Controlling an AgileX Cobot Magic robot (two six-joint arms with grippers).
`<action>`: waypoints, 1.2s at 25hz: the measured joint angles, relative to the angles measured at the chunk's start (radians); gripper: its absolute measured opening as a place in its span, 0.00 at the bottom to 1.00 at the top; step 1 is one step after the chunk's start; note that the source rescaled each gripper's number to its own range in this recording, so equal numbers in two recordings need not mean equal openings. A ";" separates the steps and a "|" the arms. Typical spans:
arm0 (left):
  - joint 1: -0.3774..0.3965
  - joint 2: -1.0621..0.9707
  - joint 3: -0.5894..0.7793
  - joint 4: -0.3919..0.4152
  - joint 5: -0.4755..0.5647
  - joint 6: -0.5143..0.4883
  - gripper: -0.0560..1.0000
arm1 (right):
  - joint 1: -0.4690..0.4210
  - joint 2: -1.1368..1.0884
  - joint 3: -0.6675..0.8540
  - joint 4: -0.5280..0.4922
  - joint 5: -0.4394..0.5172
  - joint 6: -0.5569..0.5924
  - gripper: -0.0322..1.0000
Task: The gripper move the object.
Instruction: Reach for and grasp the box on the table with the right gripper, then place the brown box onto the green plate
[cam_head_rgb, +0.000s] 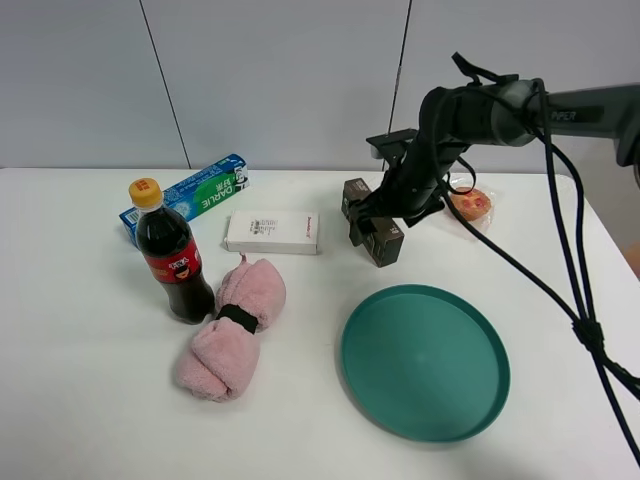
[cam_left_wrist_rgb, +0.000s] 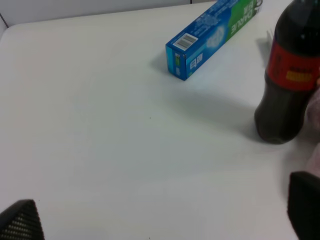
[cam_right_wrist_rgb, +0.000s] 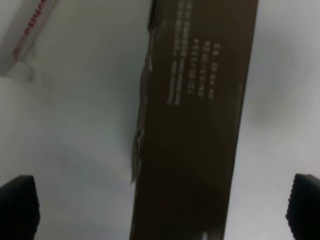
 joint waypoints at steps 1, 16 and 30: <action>0.000 0.000 0.000 0.000 0.000 0.000 1.00 | 0.001 0.007 0.000 0.000 -0.006 0.000 1.00; 0.000 0.000 0.000 0.000 0.000 0.000 1.00 | 0.003 0.021 0.000 0.001 -0.041 0.001 0.11; 0.000 0.000 0.000 0.000 0.000 0.000 1.00 | 0.003 -0.009 -0.002 0.000 0.021 0.008 0.03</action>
